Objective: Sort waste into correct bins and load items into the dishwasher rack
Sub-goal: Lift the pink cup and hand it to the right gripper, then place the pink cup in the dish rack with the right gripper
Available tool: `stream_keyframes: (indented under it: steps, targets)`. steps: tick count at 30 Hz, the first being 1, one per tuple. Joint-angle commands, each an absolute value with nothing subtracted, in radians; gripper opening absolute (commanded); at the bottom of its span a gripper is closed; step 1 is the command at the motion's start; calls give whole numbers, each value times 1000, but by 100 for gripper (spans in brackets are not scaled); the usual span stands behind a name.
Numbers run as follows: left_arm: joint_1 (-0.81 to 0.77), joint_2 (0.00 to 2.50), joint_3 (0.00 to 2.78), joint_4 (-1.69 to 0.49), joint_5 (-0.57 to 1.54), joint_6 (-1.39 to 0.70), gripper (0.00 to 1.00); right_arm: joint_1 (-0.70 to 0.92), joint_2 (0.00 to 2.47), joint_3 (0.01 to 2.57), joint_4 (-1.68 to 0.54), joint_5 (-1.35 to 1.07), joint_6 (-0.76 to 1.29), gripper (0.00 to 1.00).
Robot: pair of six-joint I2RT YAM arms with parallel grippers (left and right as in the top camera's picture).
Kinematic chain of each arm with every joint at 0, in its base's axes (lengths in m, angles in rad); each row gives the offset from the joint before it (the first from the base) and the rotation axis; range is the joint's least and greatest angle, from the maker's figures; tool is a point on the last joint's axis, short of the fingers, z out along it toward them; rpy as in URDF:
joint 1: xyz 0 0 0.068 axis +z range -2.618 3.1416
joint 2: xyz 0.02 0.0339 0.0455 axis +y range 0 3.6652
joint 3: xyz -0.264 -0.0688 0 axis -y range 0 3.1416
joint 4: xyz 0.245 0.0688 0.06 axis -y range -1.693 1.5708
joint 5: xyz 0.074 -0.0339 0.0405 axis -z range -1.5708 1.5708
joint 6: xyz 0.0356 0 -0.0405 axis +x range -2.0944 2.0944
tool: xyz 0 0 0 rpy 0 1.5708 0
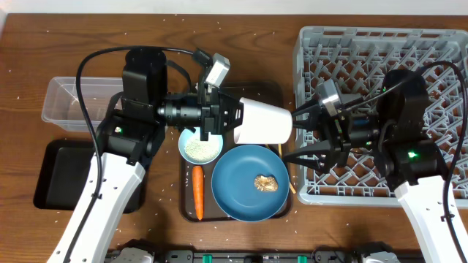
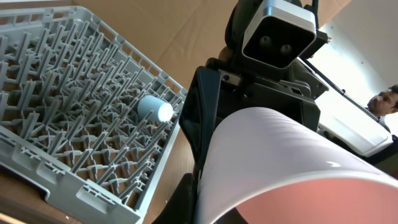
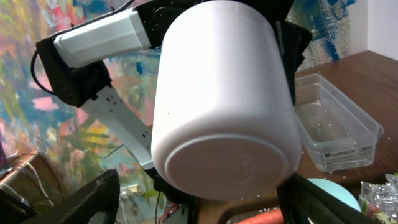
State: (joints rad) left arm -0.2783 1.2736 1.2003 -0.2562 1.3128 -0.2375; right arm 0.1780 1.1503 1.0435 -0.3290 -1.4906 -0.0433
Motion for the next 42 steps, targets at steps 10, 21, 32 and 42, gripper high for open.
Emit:
stream_keyframes:
  steps: [10, 21, 32, 42]
  targets:
    - [-301, 1272, 1208, -257, 1268, -242, 6, 211, 1137, 1045, -168, -1418, 65, 79]
    - [-301, 1272, 1208, -256, 1267, -242, 6, 216, 1138, 1044, -97, -1422, 113, 61]
    - [-292, 1272, 1208, -257, 1265, -242, 50, 221, 1137, 1044, -98, -1393, 131, 52]
    - [-176, 1272, 1208, -308, 1264, -241, 66, 24, 1125, 1045, -134, -1378, 211, 49]
